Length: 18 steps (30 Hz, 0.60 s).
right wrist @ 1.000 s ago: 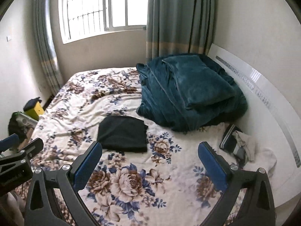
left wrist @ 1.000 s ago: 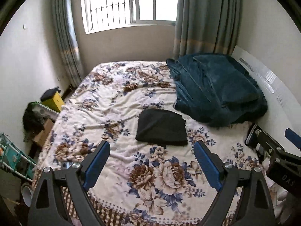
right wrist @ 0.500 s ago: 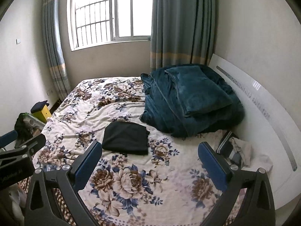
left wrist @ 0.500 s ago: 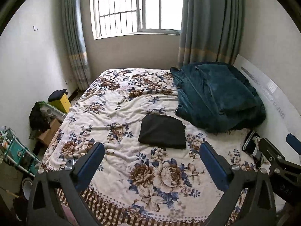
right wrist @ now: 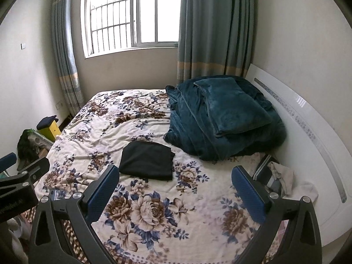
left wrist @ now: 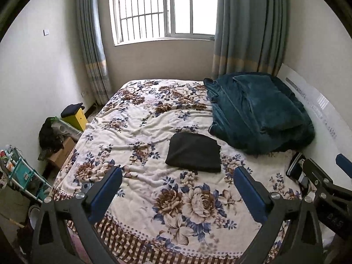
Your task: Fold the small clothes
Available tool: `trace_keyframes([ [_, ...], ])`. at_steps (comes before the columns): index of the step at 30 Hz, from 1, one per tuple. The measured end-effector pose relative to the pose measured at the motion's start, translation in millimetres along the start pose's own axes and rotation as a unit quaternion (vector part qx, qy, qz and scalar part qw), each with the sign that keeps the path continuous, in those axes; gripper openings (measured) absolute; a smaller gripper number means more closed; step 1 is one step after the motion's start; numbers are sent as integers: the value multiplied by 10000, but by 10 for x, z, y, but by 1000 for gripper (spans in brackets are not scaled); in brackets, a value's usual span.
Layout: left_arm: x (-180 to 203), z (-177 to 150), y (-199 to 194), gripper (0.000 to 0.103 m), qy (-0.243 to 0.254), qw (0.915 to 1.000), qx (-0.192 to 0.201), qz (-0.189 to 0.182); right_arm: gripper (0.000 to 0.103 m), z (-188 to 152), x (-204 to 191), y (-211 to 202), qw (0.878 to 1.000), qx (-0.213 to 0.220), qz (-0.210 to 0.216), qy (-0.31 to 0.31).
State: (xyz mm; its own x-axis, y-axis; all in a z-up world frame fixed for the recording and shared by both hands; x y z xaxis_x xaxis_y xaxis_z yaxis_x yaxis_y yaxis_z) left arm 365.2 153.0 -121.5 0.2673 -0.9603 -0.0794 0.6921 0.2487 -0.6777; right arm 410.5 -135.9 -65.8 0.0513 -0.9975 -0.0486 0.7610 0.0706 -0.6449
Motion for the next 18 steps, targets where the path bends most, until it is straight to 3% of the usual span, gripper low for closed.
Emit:
trace_keyframes([
  [18, -58, 17, -30, 103, -60, 10000, 37, 54, 103, 51, 54, 58, 9999, -9, 139, -54],
])
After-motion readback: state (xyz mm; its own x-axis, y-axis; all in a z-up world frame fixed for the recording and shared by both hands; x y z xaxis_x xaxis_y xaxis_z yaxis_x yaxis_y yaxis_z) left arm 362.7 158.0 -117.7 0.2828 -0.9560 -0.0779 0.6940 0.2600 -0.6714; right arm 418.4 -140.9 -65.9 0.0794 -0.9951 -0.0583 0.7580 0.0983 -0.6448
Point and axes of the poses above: each gripper's, at about its wrist camera, not at the fingertips, and y roughly the way its jaws point, x to its right, z to its top, the point moved 10 cm from there along y, roughly the way its jaws point, and after that the axes turned 7 degrees about z, right-handed, at the moved point
